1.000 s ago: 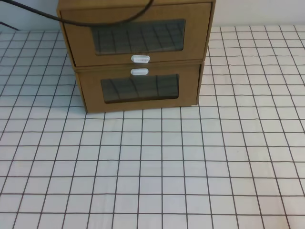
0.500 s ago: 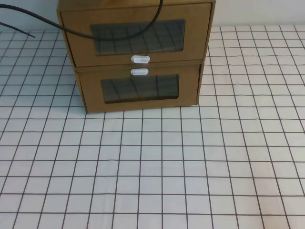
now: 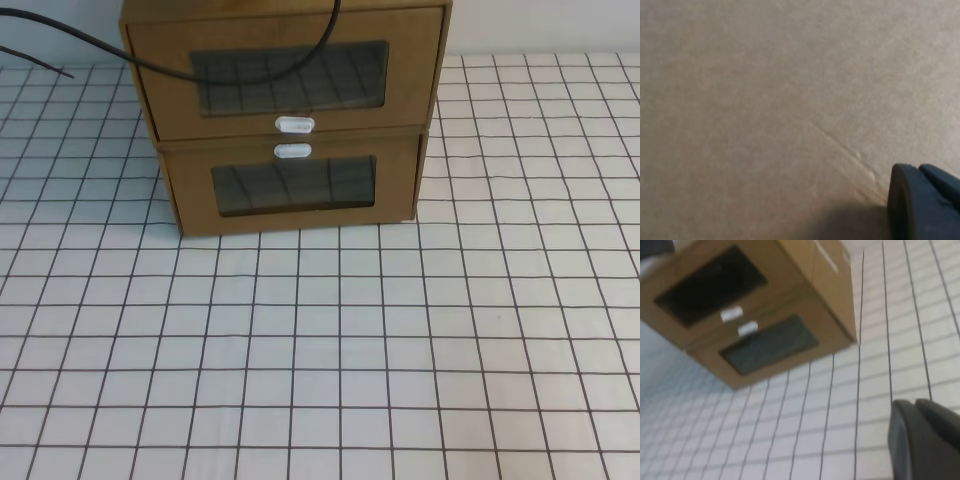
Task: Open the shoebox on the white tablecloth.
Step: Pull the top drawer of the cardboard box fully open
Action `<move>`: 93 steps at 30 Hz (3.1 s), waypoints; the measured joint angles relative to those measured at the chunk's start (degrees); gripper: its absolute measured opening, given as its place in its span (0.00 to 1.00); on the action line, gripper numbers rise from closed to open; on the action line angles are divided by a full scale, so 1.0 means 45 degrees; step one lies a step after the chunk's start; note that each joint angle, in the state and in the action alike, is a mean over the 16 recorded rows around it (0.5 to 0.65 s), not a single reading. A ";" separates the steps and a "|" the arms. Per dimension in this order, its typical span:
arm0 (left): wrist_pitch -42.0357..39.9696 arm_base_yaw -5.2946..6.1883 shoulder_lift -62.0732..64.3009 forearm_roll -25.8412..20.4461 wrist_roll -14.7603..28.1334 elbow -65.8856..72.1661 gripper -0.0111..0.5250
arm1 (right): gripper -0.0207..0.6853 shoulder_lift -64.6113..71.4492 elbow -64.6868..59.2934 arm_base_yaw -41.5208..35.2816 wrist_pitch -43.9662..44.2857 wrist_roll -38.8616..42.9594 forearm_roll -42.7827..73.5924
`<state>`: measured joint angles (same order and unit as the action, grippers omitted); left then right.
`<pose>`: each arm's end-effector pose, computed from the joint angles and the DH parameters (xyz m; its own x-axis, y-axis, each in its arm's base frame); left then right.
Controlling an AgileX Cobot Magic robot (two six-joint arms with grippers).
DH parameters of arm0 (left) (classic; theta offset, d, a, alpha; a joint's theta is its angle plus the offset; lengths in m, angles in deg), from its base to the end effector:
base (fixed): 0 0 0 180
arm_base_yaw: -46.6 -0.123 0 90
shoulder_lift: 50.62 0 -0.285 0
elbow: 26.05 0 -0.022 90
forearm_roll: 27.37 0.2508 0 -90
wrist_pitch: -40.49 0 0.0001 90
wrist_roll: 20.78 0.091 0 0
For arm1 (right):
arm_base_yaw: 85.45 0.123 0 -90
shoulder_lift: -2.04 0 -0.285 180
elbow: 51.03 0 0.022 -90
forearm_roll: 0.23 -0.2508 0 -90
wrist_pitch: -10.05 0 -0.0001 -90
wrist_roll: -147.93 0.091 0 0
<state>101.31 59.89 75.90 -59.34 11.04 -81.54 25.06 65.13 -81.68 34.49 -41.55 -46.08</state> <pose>0.4413 -0.1475 0.4050 -0.4309 0.3360 -0.8375 0.6940 0.7166 -0.0696 0.0691 0.0317 0.2484 -0.4008 0.5043 -0.7649 -0.1531 0.7862 0.5986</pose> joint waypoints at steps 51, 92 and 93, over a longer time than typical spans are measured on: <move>0.0042 -0.0051 0.0000 0.0061 -0.0329 0.0000 0.02 | 0.12 1.8435 1.2849 0.6971 -0.2684 -0.4739 -0.2417; 0.0179 0.0012 0.0000 0.0459 -0.0241 -0.0033 0.02 | 0.31 1.8887 1.4193 0.7709 -0.2351 -0.7615 -0.1641; 0.0189 0.0013 0.0000 0.0460 -0.0241 -0.0034 0.02 | 0.30 1.8918 1.4182 0.7703 -0.2290 -0.7016 -0.1822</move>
<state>102.15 59.95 75.90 -57.27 9.96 -81.69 110.19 128.95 -47.02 24.19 -73.12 -54.28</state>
